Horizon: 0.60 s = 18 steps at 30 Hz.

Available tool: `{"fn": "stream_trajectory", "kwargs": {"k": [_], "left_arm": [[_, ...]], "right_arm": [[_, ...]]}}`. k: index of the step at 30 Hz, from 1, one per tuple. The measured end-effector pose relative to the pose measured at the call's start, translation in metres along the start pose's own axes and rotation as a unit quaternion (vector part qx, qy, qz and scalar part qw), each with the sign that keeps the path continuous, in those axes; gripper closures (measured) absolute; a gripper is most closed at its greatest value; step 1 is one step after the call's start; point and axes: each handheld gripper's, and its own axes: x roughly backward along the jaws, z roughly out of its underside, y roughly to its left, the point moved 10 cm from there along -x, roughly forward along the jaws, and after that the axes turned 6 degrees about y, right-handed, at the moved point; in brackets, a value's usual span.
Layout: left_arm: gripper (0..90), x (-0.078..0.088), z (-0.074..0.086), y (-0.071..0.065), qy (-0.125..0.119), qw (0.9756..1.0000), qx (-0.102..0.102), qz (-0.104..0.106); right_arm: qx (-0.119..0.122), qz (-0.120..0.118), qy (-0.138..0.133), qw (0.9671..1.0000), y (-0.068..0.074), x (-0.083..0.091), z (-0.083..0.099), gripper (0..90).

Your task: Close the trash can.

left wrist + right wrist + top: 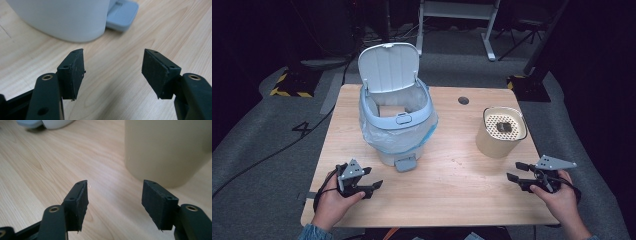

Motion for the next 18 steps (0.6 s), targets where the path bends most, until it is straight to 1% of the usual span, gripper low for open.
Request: {"fn": "stream_trajectory", "kwargs": {"k": [1,2,3,5,8,9,11,12,15,16,17,18], "left_arm": [[35.5,0.003,-0.004,0.000,-0.004,1.0000,-0.001,0.000],[35.7,0.007,-0.007,0.000,-0.009,1.0000,-0.001,0.001],[35.7,0.010,-0.011,0.001,-0.014,0.9999,-0.001,0.002],[35.9,0.016,-0.018,0.001,-0.021,0.9998,0.000,0.002],[35.9,0.025,-0.028,0.003,-0.031,0.9995,-0.002,0.003],[35.9,0.028,-0.031,0.003,-0.034,0.9994,0.001,0.004],[35.9,0.034,-0.039,0.005,-0.040,0.9992,0.004,0.004],[36.1,0.037,-0.044,0.006,-0.046,0.9989,0.005,0.004],[36.3,0.049,-0.060,0.010,-0.058,0.9983,0.003,0.000],[36.6,0.053,-0.065,0.011,-0.063,0.9980,0.003,0.001],[36.9,0.057,-0.070,0.012,-0.065,0.9979,-0.001,-0.001],[37.1,0.061,-0.076,0.013,-0.070,0.9975,0.000,0.000]], "right_arm": [[-0.001,0.001,0.002,1.0000,-0.001,-0.003,0.006,39.6],[-0.004,0.003,0.008,1.0000,-0.003,-0.008,0.018,40.2],[-0.004,0.003,0.008,1.0000,-0.003,-0.008,0.018,40.2],[-0.007,0.004,0.010,0.9999,-0.005,-0.012,0.026,40.5],[-0.009,0.012,0.013,0.9998,-0.006,-0.017,0.035,40.5],[-0.011,0.012,0.015,0.9998,-0.006,-0.019,0.038,40.0],[-0.017,0.018,0.021,0.9995,-0.006,-0.023,0.042,36.6],[-0.013,0.024,0.029,0.9992,-0.007,-0.025,0.044,35.8],[-0.003,0.033,0.035,0.9988,-0.005,-0.029,0.046,33.8],[-0.001,0.035,0.041,0.9985,-0.004,-0.031,0.048,32.9],[-0.005,0.035,0.041,0.9985,-0.004,-0.031,0.047,33.1],[-0.005,0.036,0.041,0.9985,-0.004,-0.031,0.047,33.5]]}}
